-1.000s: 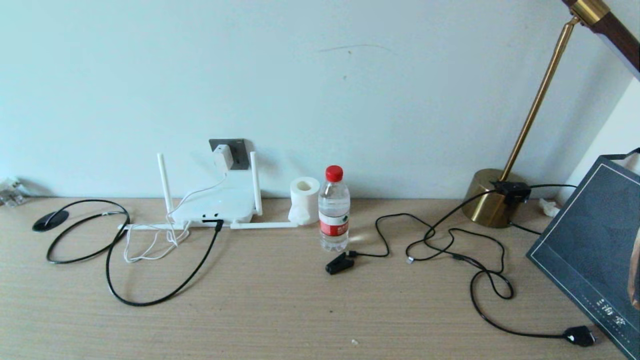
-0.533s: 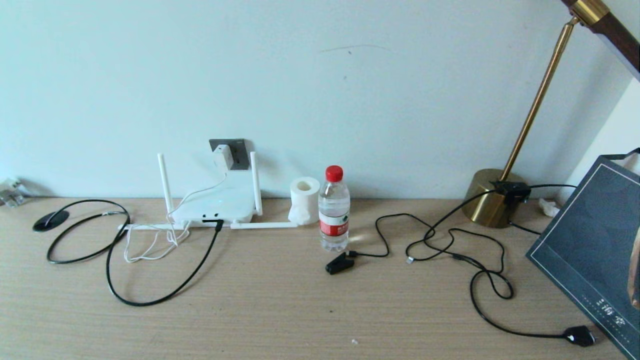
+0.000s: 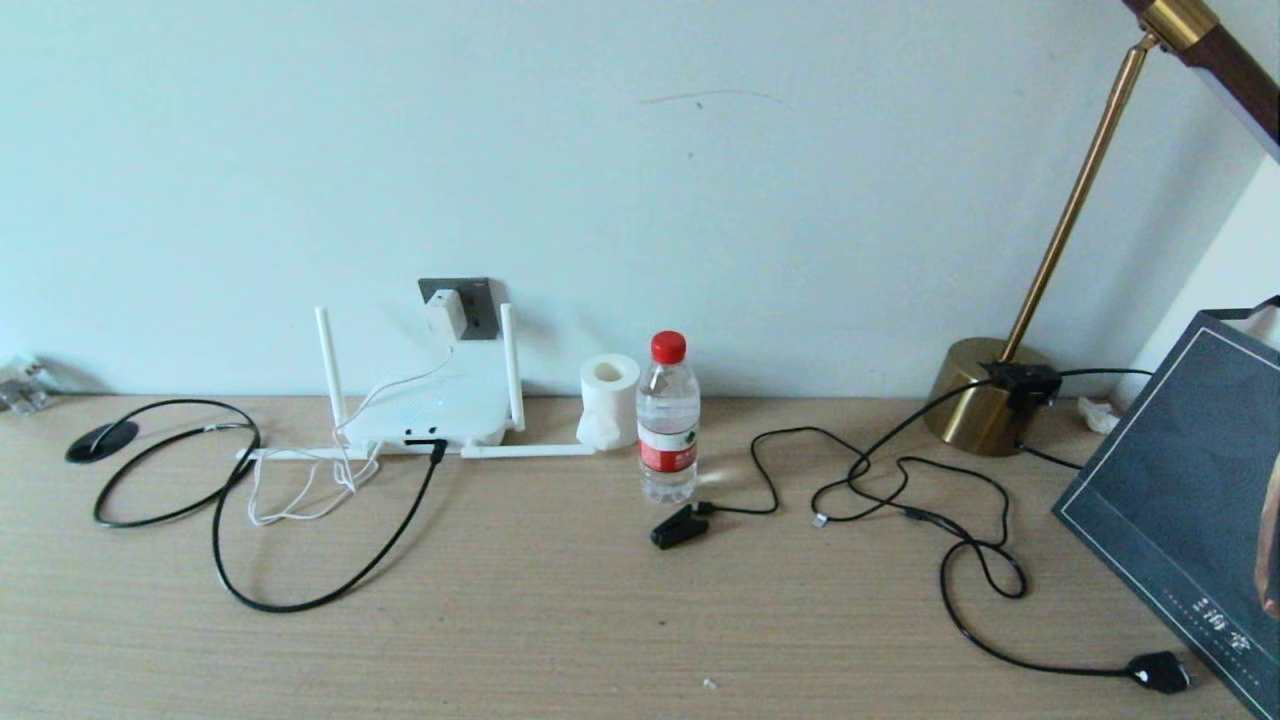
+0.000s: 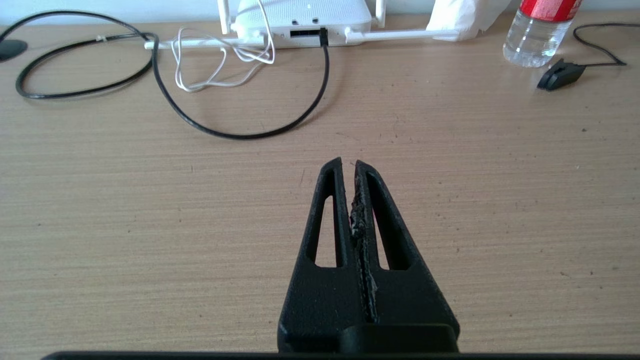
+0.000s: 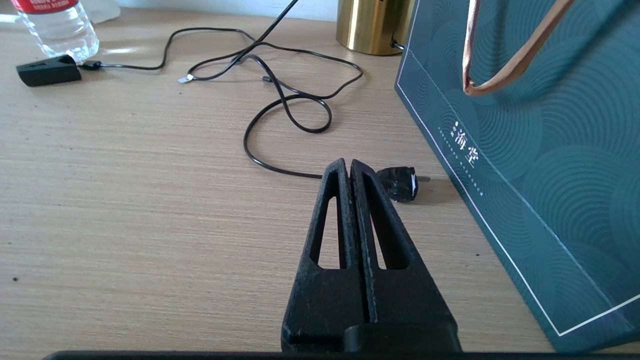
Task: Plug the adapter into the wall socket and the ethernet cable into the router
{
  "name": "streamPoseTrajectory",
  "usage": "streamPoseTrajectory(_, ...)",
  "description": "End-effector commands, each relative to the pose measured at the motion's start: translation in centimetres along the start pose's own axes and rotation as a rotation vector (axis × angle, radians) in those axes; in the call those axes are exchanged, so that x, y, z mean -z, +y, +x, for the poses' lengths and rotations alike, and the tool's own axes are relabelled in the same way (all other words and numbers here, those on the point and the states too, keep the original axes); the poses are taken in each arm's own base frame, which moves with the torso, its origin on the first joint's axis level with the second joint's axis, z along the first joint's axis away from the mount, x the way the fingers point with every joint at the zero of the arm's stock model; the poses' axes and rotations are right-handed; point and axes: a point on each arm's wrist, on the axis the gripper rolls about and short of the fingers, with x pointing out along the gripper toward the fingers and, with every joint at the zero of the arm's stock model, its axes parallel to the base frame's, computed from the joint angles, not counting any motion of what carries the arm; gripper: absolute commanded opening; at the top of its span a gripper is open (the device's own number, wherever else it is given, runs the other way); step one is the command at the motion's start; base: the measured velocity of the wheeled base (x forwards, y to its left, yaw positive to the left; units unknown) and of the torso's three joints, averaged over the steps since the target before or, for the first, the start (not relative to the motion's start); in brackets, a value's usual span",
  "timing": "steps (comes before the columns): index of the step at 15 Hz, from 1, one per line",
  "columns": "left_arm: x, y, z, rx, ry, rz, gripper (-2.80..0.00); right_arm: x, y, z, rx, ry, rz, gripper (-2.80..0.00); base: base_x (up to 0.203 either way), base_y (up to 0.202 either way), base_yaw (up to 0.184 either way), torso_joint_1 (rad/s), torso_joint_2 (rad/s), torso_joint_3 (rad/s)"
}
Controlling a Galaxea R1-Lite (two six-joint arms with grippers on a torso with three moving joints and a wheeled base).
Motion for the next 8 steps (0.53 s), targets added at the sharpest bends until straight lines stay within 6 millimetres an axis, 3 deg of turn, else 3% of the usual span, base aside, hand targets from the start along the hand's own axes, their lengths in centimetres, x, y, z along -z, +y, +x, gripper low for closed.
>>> streamPoseTrajectory(1,0.04,0.00,0.04,-0.001,-0.001,0.000,-2.80,0.04,0.00,0.01,-0.002,0.001,-0.038,-2.80,0.000,0.000,0.000,0.000,0.00,0.000)
streamPoseTrajectory(8,0.06,0.00,0.04,-0.001,0.001,0.000,-2.80,0.00,0.00,0.00,0.001,-0.001,0.025,-2.80,0.000,0.000,0.000,0.000,0.00,0.000)
